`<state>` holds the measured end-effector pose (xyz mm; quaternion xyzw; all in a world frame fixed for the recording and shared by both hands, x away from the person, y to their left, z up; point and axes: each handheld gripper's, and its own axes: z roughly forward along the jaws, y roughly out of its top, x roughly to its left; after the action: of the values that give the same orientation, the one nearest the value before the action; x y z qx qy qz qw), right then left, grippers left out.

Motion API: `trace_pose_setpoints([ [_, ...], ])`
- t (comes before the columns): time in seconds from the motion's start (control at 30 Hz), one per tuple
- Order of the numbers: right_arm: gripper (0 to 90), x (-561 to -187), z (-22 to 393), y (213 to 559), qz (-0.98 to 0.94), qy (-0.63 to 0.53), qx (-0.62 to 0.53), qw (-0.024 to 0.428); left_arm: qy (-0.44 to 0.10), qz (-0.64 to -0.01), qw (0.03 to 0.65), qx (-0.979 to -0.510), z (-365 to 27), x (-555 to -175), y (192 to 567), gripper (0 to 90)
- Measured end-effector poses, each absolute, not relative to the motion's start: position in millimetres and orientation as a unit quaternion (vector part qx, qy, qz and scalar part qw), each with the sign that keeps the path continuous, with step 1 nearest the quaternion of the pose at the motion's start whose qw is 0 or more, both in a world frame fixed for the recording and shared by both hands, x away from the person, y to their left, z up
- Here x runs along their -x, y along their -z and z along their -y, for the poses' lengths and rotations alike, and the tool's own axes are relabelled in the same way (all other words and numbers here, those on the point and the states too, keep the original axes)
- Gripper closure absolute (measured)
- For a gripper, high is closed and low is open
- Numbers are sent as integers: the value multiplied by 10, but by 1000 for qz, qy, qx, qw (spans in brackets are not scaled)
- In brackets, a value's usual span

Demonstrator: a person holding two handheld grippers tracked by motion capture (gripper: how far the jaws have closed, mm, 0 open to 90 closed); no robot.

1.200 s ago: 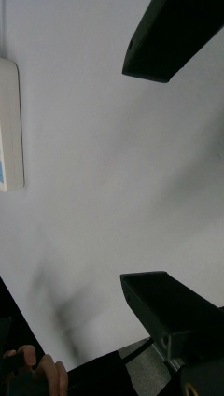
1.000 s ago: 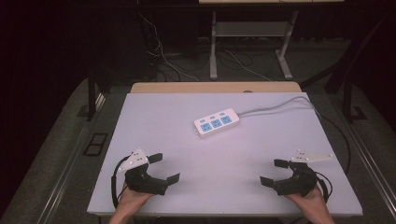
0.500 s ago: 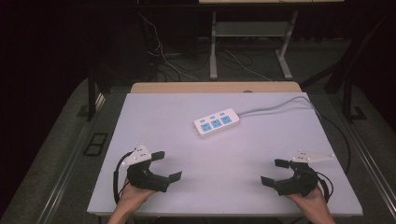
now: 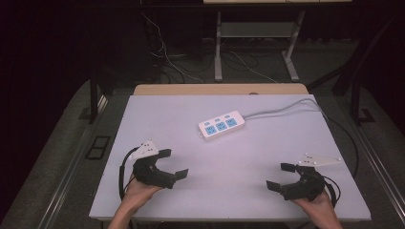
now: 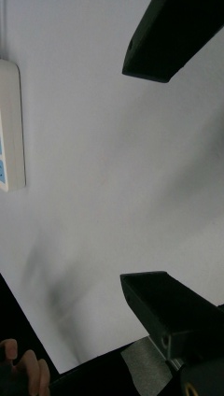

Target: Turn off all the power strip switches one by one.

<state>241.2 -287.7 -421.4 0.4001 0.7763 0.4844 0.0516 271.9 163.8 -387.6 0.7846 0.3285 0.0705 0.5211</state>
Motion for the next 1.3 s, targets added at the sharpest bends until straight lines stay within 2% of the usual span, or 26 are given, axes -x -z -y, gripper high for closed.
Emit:
trace_pose_setpoints([
  [1.3, 18, -2434, 2900, 4171, -771, -496, -396, 58, -51, -286, 470, -834, -1204, -3308, 3524, 0],
])
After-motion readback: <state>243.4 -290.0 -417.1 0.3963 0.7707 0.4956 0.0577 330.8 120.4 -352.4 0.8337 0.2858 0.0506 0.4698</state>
